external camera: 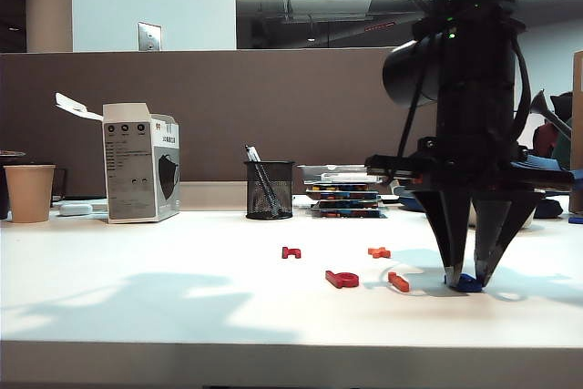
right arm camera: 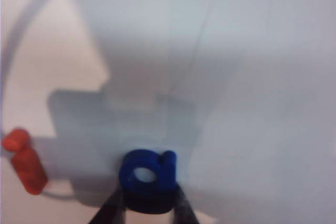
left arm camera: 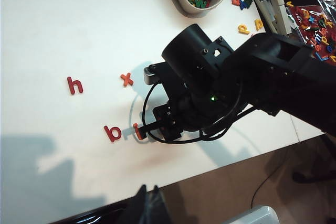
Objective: Select the appropriate letters from the row of letter magnets placed on the table to arrange into the word "big".
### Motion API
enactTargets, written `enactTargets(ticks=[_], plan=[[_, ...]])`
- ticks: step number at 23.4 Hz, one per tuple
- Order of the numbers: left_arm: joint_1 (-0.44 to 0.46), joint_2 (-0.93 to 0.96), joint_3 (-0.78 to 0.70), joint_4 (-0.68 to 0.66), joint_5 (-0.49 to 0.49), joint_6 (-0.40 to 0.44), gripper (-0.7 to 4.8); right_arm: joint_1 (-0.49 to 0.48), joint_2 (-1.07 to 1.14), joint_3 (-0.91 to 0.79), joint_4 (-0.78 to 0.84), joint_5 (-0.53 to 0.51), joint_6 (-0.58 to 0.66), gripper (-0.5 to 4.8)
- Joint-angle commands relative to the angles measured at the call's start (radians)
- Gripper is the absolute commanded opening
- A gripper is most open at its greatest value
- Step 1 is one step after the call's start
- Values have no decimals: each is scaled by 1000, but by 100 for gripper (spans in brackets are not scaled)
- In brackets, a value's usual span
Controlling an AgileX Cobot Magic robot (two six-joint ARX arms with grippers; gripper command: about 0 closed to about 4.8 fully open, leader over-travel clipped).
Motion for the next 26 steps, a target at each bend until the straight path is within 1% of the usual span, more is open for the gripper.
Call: enactTargets(ticks=[1, 18, 21, 25, 26], plan=[[0, -3, 2, 12, -3, 0, -5, -1, -5, -2, 29, 0, 11, 89], [0, -3, 2, 12, -3, 0, -5, -1, -5, -2, 29, 0, 34, 91], [0, -3, 2, 12, -3, 0, -5, -1, -5, -2, 30, 0, 34, 118], [0, -3, 2, 12, -3, 0, -5, -1, -5, -2, 29, 0, 34, 130], [0, -3, 2, 12, -3, 0, -5, -1, -5, -2, 29, 0, 34, 145]])
